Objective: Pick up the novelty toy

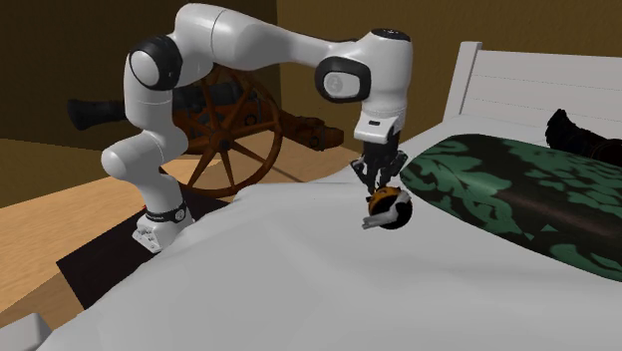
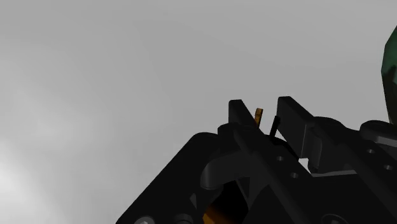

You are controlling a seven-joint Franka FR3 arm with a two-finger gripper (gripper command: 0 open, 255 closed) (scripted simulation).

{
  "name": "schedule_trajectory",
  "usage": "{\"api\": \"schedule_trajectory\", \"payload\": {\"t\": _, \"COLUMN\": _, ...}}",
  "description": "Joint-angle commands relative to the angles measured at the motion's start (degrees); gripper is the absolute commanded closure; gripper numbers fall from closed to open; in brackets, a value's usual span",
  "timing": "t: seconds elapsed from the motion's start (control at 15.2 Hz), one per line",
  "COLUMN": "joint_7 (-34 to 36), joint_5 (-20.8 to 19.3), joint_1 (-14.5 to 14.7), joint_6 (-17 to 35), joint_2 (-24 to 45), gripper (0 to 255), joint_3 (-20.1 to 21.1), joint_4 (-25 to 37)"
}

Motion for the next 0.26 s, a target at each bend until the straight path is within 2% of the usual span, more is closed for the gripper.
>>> {"api": "schedule_trajectory", "payload": {"t": 0.0, "joint_7": 0.15, "joint_5": -0.04, "joint_1": 0.0, "joint_6": -1.64, "joint_2": -0.06, "gripper": 255, "joint_3": 0.0, "joint_4": 1.62}}
{"api": "schedule_trajectory", "payload": {"t": 0.2, "joint_7": 0.24, "joint_5": -0.06, "joint_1": 0.01, "joint_6": -2.52, "joint_2": -0.06, "gripper": 255, "joint_3": 0.0, "joint_4": 2.49}}
